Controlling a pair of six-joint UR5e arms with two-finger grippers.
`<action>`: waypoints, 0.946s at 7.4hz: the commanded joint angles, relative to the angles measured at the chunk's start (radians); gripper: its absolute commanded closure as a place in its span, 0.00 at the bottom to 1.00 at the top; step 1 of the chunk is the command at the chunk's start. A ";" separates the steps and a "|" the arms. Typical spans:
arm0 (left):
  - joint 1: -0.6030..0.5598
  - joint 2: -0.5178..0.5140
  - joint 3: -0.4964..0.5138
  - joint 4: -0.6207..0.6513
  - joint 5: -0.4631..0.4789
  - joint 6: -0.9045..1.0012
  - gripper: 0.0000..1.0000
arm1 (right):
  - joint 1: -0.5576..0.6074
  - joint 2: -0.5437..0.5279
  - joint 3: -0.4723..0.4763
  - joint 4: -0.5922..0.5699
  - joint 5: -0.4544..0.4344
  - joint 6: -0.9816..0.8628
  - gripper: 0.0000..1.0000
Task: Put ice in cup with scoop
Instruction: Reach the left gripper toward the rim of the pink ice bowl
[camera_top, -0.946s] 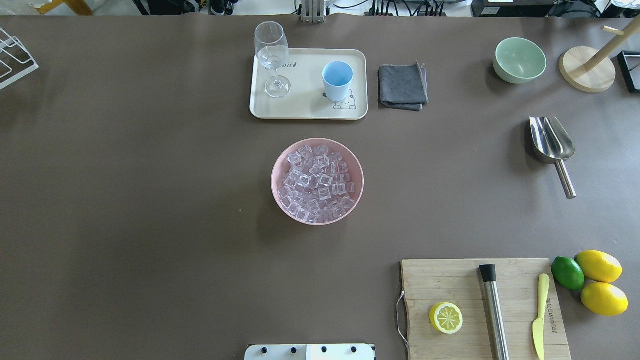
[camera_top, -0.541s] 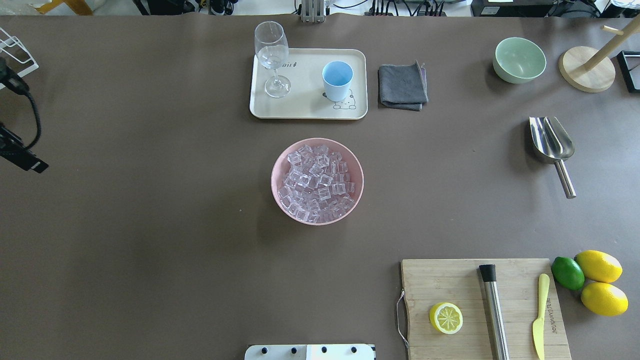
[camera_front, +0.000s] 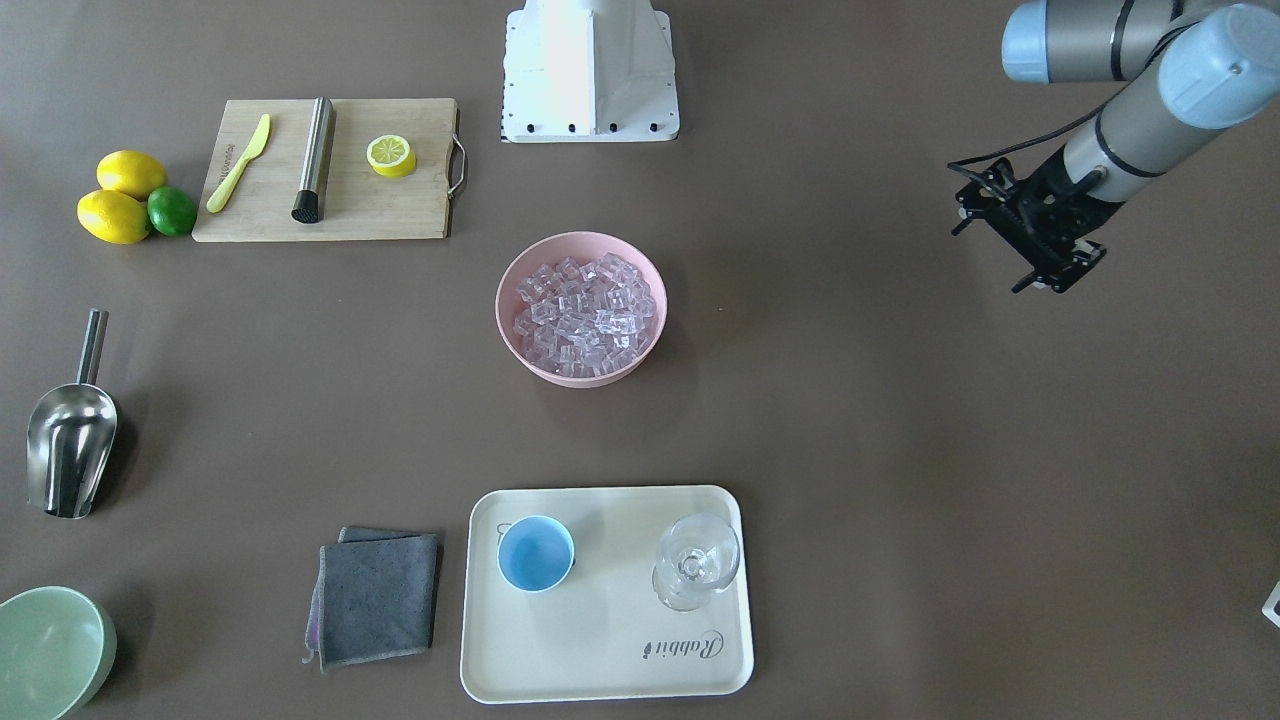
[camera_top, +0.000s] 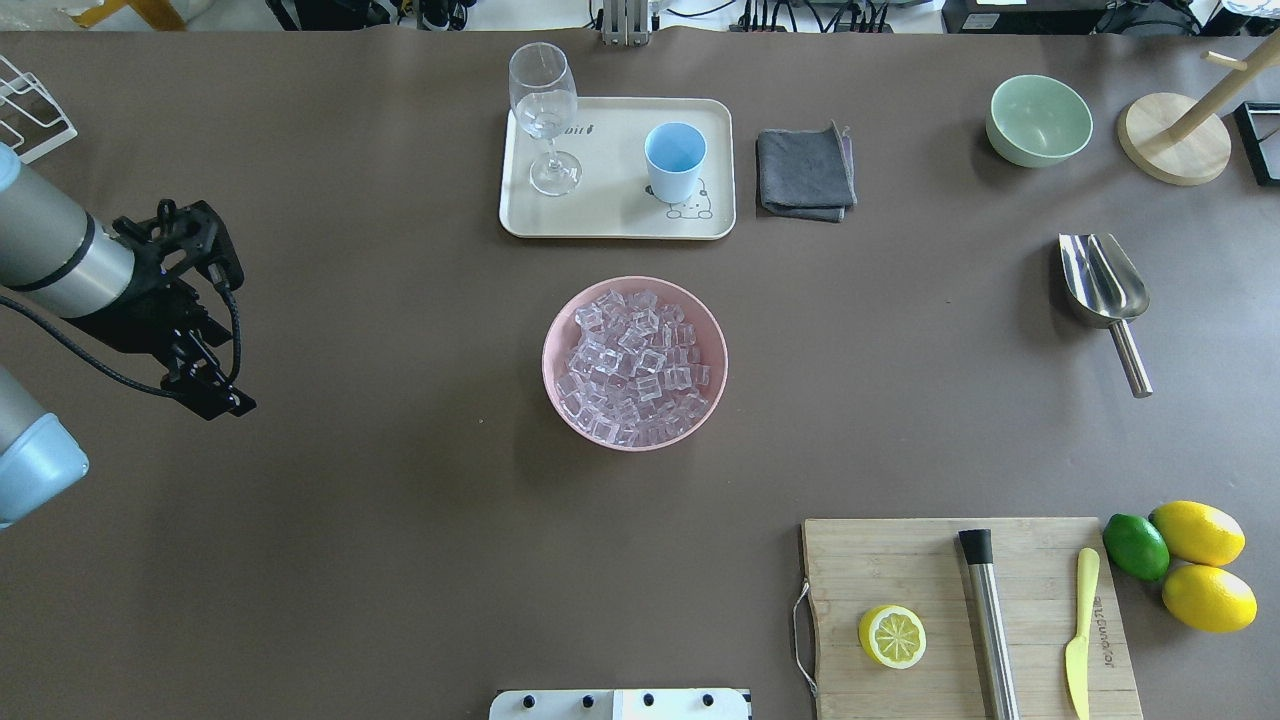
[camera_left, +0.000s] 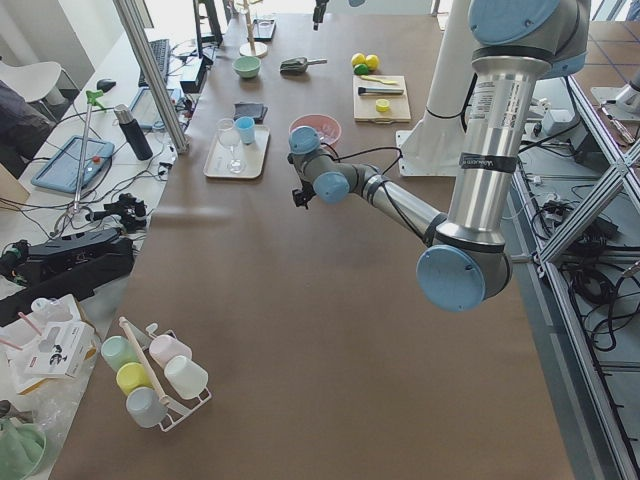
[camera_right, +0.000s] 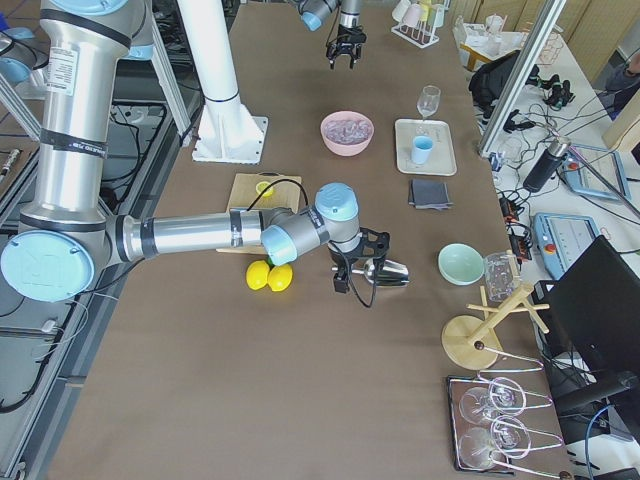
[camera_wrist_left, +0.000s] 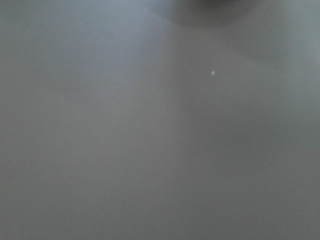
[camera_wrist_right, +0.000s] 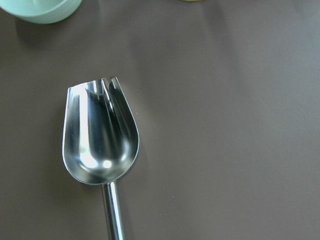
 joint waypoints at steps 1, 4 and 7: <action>0.121 -0.062 0.155 -0.371 0.003 -0.001 0.01 | -0.177 0.038 -0.001 0.107 -0.140 0.214 0.00; 0.251 -0.178 0.153 -0.383 0.177 0.001 0.01 | -0.309 0.039 -0.012 0.143 -0.322 0.199 0.02; 0.302 -0.226 0.169 -0.383 0.266 0.001 0.01 | -0.361 0.002 -0.118 0.373 -0.355 0.216 0.05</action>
